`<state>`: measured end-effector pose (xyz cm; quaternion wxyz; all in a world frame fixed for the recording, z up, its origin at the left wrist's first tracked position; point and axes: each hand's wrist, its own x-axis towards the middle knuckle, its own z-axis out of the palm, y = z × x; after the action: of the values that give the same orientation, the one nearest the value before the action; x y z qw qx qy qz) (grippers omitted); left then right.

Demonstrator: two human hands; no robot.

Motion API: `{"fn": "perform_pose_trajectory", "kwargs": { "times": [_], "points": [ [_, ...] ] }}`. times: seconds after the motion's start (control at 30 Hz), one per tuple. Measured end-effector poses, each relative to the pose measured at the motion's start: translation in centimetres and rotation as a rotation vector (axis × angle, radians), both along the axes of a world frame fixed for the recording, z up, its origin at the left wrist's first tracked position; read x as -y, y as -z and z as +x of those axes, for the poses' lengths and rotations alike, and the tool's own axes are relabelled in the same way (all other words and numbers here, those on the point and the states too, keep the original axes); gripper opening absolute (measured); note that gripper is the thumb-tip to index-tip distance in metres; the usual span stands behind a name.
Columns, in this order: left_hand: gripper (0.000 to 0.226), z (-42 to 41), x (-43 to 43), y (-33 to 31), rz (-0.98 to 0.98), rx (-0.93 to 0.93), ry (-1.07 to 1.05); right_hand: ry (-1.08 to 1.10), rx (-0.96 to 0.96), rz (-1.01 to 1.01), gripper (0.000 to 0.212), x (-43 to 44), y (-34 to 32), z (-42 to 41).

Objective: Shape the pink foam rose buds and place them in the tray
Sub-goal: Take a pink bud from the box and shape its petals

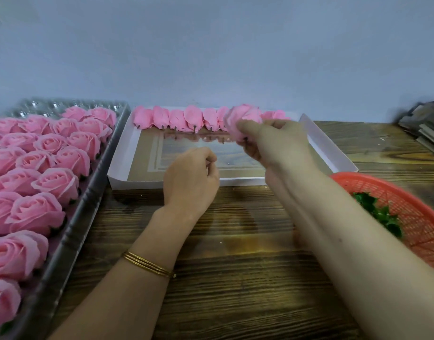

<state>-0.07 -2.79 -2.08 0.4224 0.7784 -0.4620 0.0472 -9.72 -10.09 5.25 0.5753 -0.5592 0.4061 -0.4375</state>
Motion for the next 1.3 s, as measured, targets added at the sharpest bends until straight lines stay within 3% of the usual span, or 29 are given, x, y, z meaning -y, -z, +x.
{"fn": "perform_pose_trajectory", "kwargs": {
  "times": [0.27,0.7,1.0,1.2,1.3],
  "points": [
    [0.017,-0.3,0.1,-0.2,-0.038,0.011,-0.015,0.02,0.146,0.145,0.012,-3.1,4.1,-2.5],
    [0.017,-1.6,0.4,-0.9,-0.148,-0.08,0.084,-0.024,0.301,0.186,0.015,-3.6,5.8,-3.6],
    [0.018,-3.0,0.0,-2.2,-0.091,-0.31,0.116,-0.037,0.375,0.217,0.013,-3.4,5.8,-3.7],
    [0.012,-3.4,-0.2,-2.7,-0.103,-0.635,0.228,-0.091,0.428,0.257,0.017,-3.4,6.1,-3.7],
    [0.037,-3.4,-0.3,-2.8,-0.113,-0.779,0.313,-0.122,0.472,0.27,0.019,-3.3,6.0,-3.7]
  ]
}}
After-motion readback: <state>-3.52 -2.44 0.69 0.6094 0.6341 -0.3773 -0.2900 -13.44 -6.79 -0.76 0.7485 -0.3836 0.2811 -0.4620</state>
